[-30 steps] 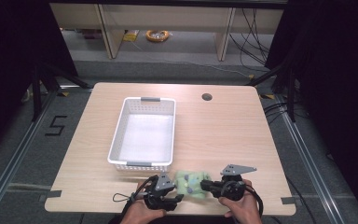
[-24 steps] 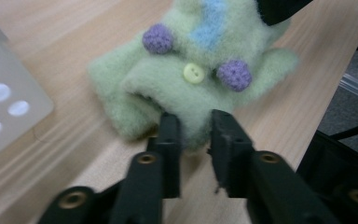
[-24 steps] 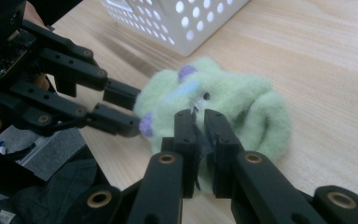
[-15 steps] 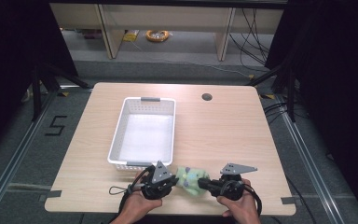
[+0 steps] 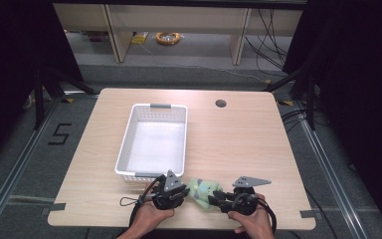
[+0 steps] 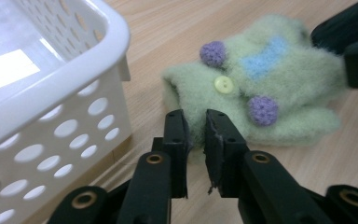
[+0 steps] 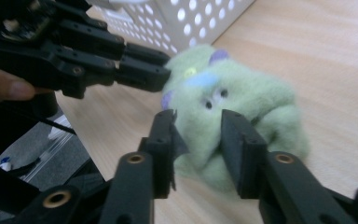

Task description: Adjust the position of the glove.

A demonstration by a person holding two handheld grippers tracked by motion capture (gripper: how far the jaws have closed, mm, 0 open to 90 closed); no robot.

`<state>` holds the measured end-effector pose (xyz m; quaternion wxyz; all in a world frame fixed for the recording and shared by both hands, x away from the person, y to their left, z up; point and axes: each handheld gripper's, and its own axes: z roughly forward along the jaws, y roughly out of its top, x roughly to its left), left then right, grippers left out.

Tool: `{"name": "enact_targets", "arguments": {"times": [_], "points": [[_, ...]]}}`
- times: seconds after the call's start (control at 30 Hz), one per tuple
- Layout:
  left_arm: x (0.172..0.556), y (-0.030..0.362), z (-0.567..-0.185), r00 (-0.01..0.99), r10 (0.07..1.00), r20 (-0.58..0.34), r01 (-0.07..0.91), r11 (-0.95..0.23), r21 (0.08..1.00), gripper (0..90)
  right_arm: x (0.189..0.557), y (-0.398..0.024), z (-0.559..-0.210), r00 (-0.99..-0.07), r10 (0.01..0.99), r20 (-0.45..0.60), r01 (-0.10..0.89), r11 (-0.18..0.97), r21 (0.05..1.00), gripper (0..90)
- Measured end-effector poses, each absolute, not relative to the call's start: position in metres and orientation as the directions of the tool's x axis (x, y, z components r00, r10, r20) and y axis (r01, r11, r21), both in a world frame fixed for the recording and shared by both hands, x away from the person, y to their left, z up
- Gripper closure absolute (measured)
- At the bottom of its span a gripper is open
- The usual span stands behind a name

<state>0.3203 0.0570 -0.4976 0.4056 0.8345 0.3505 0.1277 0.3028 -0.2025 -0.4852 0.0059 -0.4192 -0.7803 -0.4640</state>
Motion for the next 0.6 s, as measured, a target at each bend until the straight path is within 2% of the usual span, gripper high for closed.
{"name": "enact_targets", "arguments": {"times": [0.07,0.1,0.2,0.23,0.3,0.47,0.6], "points": [[0.322,0.058,-0.498,0.714,0.692,-0.102,0.497,-0.399,0.77,69.9,0.299,-0.21,-0.476,-0.601,0.683,0.416,0.679,0.161,0.716,60.7],[0.323,0.06,-0.497,0.721,0.687,-0.091,0.5,-0.423,0.756,67.6,0.302,-0.216,-0.477,-0.612,0.694,0.379,0.655,0.176,0.735,59.6],[0.323,0.06,-0.499,0.713,0.693,-0.107,0.511,-0.409,0.756,61.4,0.302,-0.222,-0.477,-0.567,0.721,0.398,0.685,0.144,0.715,58.6],[0.325,0.06,-0.5,0.714,0.691,-0.111,0.513,-0.408,0.755,60.0,0.304,-0.227,-0.481,-0.57,0.739,0.36,0.672,0.168,0.721,57.0],[0.326,0.061,-0.499,0.71,0.694,-0.125,0.523,-0.399,0.754,58.4,0.302,-0.225,-0.483,-0.528,0.745,0.407,0.723,0.143,0.676,54.3],[0.325,0.06,-0.497,0.714,0.685,-0.146,0.532,-0.395,0.749,55.7,0.313,-0.222,-0.489,-0.506,0.757,0.414,0.733,0.125,0.669,49.8],[0.325,0.057,-0.501,0.72,0.677,-0.154,0.538,-0.404,0.74,55.6,0.32,-0.213,-0.496,-0.531,0.754,0.387,0.739,0.188,0.646,50.0]]}}
